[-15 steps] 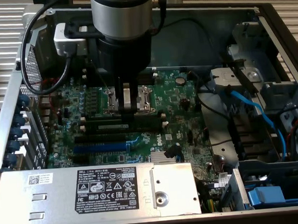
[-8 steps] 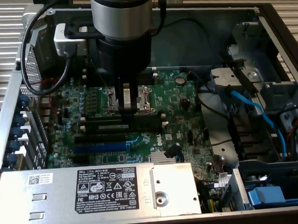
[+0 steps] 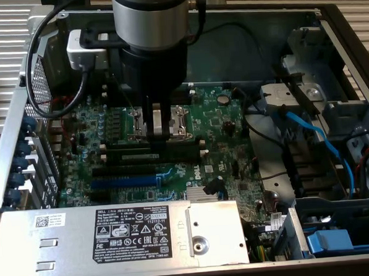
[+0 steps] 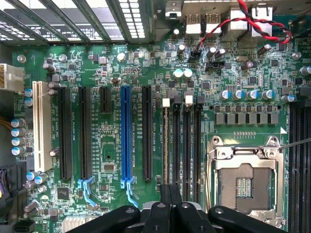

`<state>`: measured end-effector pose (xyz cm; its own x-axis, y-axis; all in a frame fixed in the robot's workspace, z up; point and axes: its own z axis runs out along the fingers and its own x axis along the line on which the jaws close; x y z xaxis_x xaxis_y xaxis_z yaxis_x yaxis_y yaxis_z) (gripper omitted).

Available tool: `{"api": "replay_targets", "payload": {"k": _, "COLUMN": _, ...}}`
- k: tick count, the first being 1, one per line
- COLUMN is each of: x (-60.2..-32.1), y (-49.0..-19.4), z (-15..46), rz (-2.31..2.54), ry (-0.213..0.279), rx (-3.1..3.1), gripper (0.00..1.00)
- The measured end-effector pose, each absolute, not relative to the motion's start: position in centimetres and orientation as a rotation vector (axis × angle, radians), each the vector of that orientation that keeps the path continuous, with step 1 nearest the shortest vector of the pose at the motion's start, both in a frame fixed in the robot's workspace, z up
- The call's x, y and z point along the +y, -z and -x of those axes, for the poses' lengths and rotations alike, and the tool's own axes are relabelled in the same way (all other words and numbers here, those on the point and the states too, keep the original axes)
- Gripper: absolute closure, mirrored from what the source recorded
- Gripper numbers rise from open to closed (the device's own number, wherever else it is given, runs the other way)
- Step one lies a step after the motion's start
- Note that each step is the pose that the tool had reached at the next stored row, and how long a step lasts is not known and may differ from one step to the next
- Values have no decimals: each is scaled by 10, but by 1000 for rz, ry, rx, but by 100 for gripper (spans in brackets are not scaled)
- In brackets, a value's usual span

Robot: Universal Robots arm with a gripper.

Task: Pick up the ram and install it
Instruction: 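Press down the ram until it locks into place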

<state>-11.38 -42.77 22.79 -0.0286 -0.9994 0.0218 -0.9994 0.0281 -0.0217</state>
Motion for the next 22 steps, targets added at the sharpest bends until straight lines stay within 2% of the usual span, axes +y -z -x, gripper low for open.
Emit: {"api": "replay_targets", "payload": {"k": 22, "x": -428, "y": -227, "z": 115, "rz": -2191, "ry": -51, "rx": -2254, "gripper": 90}}
